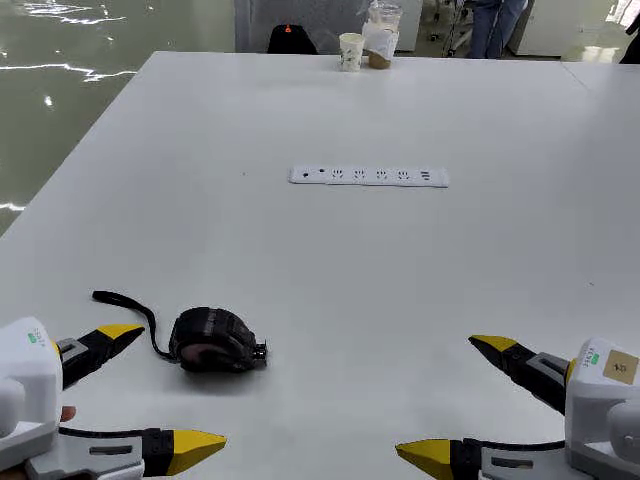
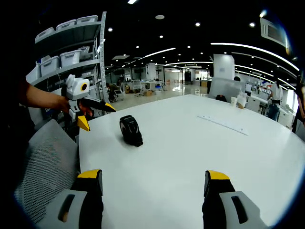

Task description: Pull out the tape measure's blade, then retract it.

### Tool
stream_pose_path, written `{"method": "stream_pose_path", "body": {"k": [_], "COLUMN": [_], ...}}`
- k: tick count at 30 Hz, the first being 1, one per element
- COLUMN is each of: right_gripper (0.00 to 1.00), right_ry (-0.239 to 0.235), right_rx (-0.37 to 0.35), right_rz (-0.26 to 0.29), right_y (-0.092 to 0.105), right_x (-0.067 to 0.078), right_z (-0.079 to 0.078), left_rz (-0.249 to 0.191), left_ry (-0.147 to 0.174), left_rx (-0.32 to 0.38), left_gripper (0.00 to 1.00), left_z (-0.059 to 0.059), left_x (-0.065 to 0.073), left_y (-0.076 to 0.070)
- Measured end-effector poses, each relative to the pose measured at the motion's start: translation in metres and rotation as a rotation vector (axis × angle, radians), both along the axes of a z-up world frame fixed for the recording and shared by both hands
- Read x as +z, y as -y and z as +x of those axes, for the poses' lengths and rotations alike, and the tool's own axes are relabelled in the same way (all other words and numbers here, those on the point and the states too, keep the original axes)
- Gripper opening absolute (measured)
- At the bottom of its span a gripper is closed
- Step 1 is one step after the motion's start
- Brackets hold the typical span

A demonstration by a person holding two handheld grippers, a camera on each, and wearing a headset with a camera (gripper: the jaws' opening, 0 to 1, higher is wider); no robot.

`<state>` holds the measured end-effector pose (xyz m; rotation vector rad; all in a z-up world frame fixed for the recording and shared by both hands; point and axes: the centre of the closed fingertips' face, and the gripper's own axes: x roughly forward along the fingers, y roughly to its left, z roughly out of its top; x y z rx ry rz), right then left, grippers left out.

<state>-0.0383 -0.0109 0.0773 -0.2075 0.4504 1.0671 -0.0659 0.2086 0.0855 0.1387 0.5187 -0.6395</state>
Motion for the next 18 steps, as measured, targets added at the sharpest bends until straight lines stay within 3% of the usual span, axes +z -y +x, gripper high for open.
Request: {"method": "stream_pose_path", "body": {"k": [18], "right_gripper": [0.78], "right_ry": [0.006], "right_rx": [0.090], "right_rz": [-0.028], "right_y": [-0.016], "right_x": [-0.010], "right_z": [0.016], "left_rz": [0.059], "left_ry": [-0.016], "left_rx": [-0.064], "left_gripper": [0.75], "left_z": [0.019], "left_x": [-0.007], "left_y": [-0.008]}}
